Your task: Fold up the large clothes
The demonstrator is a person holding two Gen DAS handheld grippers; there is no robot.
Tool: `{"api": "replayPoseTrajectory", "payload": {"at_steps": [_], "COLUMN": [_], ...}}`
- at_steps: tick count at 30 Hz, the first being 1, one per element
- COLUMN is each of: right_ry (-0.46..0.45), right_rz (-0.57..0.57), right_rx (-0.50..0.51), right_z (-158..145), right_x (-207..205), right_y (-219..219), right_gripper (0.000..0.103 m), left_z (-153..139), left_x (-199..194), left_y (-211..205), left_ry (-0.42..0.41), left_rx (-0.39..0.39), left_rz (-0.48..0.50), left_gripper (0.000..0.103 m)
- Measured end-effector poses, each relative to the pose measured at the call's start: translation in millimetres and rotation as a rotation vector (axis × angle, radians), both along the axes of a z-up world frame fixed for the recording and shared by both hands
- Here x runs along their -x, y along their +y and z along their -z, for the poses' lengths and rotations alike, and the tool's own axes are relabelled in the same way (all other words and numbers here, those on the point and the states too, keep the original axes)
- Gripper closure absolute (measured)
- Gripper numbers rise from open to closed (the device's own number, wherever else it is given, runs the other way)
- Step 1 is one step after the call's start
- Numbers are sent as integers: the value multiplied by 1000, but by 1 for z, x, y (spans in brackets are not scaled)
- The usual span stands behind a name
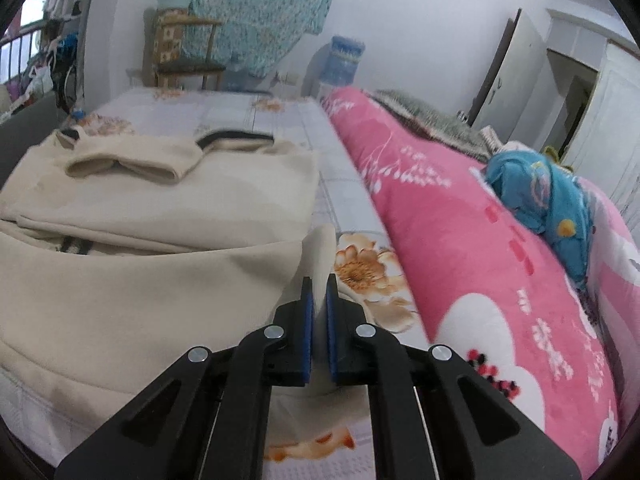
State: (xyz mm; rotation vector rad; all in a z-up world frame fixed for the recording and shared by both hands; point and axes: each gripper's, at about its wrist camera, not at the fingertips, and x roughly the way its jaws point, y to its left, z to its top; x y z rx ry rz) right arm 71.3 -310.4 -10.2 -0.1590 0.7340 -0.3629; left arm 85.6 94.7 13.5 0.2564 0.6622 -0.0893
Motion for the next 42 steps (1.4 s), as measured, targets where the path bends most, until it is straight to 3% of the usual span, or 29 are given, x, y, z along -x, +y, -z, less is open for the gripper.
{"api": "replayPoseTrajectory", "payload": {"at_steps": [6, 13, 19, 25, 31, 34, 35, 38, 42], "right_ry": [-108, -194, -231, -243, -175, -63, -15, 134, 75], "right_rz": [4, -19, -50, -95, -133, -165, -183, -160, -132], "right_rx": [-16, -6, 14, 24, -63, -107, -112, -88, -213], "right_z": [-33, -67, -87, -100, -82, -39, -22, 16, -3], "right_x": [29, 22, -18, -89, -188, -243, -257, -278, -240], "right_y": [0, 0, -2, -8, -25, -32, -32, -36, -62], "right_gripper": [97, 97, 97, 97, 97, 96, 92, 87, 87], "left_z": [-31, -62, -82, -88, -65, -23, -1, 27, 5], "left_x": [31, 25, -22, -101, -198, -255, -276, -295, -262], "left_y": [7, 6, 4, -4, -4, -4, -3, 1, 18], "left_ry": [-103, -188, -220, -230, -109, 67, 139, 214, 152], "left_rx": [72, 103, 125, 82, 73, 63, 43, 4, 114], "left_rz": [2, 19, 23, 17, 7, -38, -84, -148, -114], "left_gripper": [98, 98, 98, 98, 98, 91, 88, 85, 79]}}
